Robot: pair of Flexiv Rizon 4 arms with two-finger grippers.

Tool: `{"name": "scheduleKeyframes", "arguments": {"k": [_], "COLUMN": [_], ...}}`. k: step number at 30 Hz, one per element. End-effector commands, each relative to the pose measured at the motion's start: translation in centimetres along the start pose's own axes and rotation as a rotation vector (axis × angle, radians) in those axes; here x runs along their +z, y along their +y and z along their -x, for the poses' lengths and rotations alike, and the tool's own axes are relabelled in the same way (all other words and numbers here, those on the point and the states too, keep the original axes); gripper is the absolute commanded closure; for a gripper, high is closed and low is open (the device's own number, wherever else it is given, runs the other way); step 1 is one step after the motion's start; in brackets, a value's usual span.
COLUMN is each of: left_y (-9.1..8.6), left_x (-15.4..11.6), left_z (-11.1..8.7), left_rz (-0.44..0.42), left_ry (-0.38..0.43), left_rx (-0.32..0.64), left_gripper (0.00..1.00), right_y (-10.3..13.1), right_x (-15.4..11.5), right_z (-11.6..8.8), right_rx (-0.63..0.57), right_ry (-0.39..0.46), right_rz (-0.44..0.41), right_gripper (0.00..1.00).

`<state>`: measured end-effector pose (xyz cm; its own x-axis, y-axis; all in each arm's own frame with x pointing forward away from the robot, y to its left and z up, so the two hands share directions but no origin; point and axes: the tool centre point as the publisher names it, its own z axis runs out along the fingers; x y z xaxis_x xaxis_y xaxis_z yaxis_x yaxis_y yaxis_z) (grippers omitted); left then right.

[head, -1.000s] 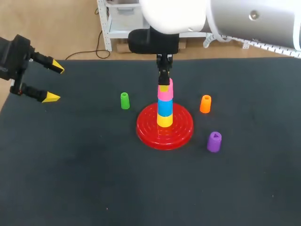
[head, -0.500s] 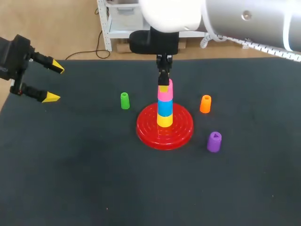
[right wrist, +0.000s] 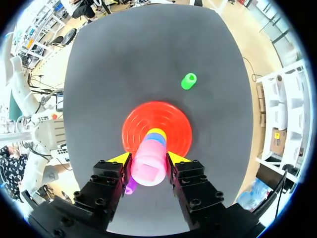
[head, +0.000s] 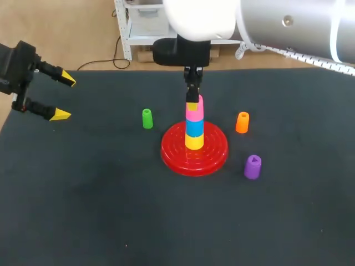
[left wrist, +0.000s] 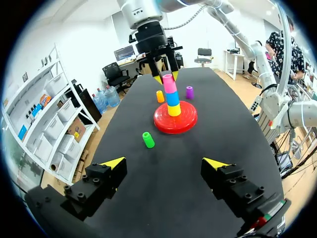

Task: Pick up and stack the cylinders on the red base in this order: pink,purple,orange,green

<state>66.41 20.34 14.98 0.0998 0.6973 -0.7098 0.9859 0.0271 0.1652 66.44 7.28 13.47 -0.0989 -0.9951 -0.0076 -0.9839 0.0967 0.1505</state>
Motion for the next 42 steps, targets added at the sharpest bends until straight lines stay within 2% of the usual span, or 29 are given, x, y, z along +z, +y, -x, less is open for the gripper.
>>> {"name": "scheduleKeyframes", "arguments": {"k": [1, 15, 26, 42], "left_y": [0.1, 0.1, 0.1, 0.1], "left_x": [0.1, 0.1, 0.1, 0.1], "left_z": [-0.1, -0.1, -0.1, -0.1], "left_rz": [-0.001, -0.001, -0.001, -0.001], "left_ry": [0.000, 0.000, 0.000, 0.000], "left_rx": [0.001, 0.001, 0.001, 0.001], "left_gripper": [0.00, 0.00, 0.00, 0.00], "right_y": [0.0, 0.0, -0.1, -0.1], "right_x": [0.3, 0.9, 1.4, 1.8], "right_z": [-0.1, -0.1, -0.5, -0.4], "right_rx": [0.003, 0.005, 0.046, 0.051], "right_ry": [-0.007, -0.009, -0.070, -0.095], "right_rz": [-0.005, -0.007, -0.008, -0.006], "right_gripper": [1.00, 1.00, 1.00, 1.00]}}
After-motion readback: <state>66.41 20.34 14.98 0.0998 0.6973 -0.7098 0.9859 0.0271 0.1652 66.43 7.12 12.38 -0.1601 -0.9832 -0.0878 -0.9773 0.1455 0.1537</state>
